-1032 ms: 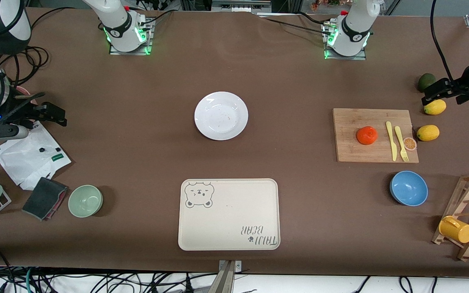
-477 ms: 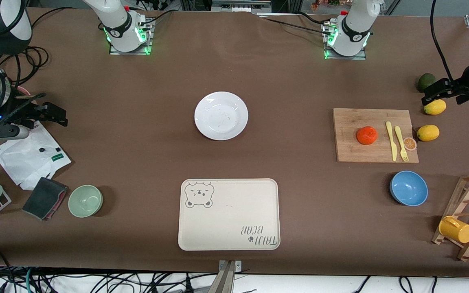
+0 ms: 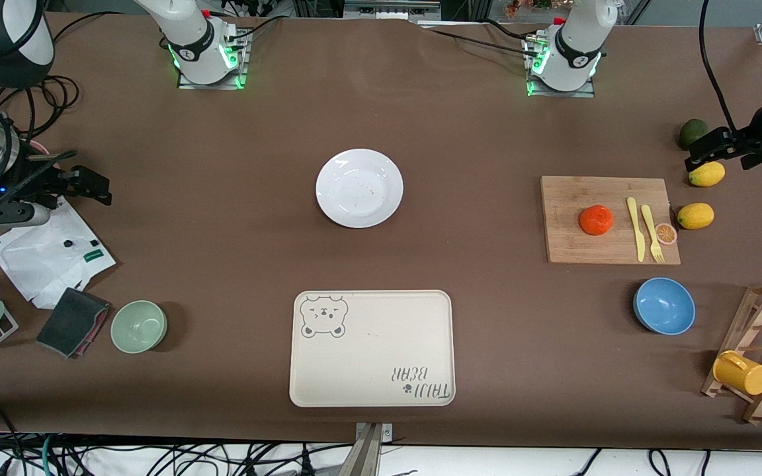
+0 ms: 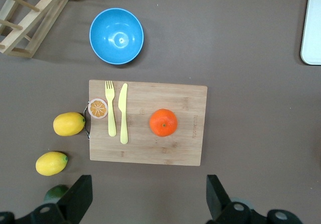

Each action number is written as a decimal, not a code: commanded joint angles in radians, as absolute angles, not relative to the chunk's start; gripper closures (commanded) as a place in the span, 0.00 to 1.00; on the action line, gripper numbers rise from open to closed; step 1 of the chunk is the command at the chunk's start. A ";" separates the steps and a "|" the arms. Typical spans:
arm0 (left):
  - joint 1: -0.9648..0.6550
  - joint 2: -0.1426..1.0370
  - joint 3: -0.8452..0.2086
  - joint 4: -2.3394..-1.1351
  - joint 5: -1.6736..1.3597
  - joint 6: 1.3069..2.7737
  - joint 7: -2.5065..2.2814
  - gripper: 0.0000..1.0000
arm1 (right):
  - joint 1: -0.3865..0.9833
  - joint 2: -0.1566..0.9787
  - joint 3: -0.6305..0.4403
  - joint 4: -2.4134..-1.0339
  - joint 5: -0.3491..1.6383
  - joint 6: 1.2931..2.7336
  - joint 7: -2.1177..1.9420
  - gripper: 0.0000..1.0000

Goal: Place orange and plate with both arms

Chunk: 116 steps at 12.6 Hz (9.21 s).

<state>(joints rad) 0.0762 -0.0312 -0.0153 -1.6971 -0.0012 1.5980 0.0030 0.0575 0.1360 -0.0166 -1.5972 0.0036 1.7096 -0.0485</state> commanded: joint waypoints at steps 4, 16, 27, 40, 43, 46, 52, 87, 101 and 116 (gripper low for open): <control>0.081 -0.017 -0.014 -1.666 -0.023 1.575 0.023 0.00 | 0.058 0.126 -0.014 -1.594 0.015 1.698 -0.037 0.00; 0.081 -0.018 -0.014 -1.666 -0.023 1.575 0.021 0.00 | 0.058 0.126 -0.014 -1.595 0.015 1.697 -0.037 0.00; 0.078 -0.017 -0.017 -1.666 -0.023 1.575 0.021 0.00 | 0.058 0.127 -0.015 -1.595 0.015 1.690 -0.037 0.00; 0.025 0.047 -0.081 -1.631 -0.023 1.582 0.021 0.00 | 0.058 0.127 -0.015 -1.595 0.015 1.690 -0.040 0.00; 0.008 0.142 -0.123 -1.647 -0.008 1.578 0.026 0.00 | 0.058 0.127 -0.015 -1.595 0.015 1.690 -0.040 0.00; 0.005 0.251 -0.124 -1.678 0.052 1.638 0.052 0.00 | 0.058 0.127 -0.015 -1.595 0.015 1.690 -0.040 0.00; 0.037 0.241 -0.124 -2.018 0.171 1.972 0.049 0.00 | 0.058 0.129 -0.015 -1.595 0.015 1.690 -0.040 0.00; -0.334 0.489 -0.514 -1.643 -0.023 2.028 -1.070 0.65 | 0.061 0.136 -0.014 -1.597 0.014 1.667 -0.084 0.00; -0.520 0.791 -0.489 -1.623 0.313 2.404 -1.457 0.00 | 0.055 0.142 -0.018 -1.578 0.000 1.632 -0.143 0.00; -0.148 0.664 -0.514 -1.342 0.216 1.951 -0.917 0.00 | 0.077 0.111 0.050 -1.816 0.141 1.779 -0.153 0.00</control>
